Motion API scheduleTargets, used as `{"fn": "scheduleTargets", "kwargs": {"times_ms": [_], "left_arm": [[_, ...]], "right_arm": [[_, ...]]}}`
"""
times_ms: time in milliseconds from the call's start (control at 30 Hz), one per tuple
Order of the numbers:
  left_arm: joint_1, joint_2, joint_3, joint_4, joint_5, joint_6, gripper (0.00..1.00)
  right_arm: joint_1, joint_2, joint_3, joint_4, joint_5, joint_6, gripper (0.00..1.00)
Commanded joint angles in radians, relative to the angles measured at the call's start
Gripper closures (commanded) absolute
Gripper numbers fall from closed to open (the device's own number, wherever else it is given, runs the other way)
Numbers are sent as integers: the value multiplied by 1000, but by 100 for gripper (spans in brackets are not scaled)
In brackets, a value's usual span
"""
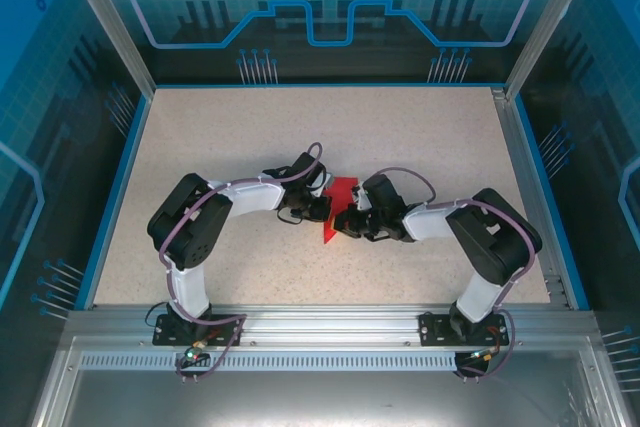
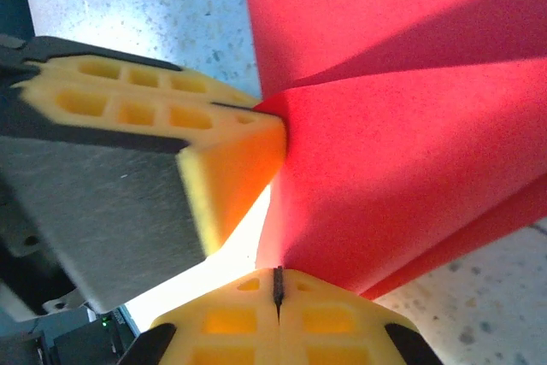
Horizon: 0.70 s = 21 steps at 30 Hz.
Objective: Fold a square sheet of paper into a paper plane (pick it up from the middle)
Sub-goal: Third fold the triangle at the center of the table.
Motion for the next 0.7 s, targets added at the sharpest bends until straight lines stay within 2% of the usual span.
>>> {"fn": "scheduleTargets", "kwargs": {"times_ms": [0, 200, 467, 667], "left_arm": [[-1, 39, -7, -50, 18, 25, 99], [0, 43, -6, -55, 16, 31, 99], [0, 41, -9, -57, 15, 33, 99], [-1, 41, -6, -60, 15, 38, 99]], "right_arm": [[-15, 34, -7, 20, -6, -25, 100], [-22, 61, -14, 17, -5, -24, 100], [-51, -67, 4, -33, -19, -48, 100], [-94, -55, 22, -33, -40, -71, 100]]}}
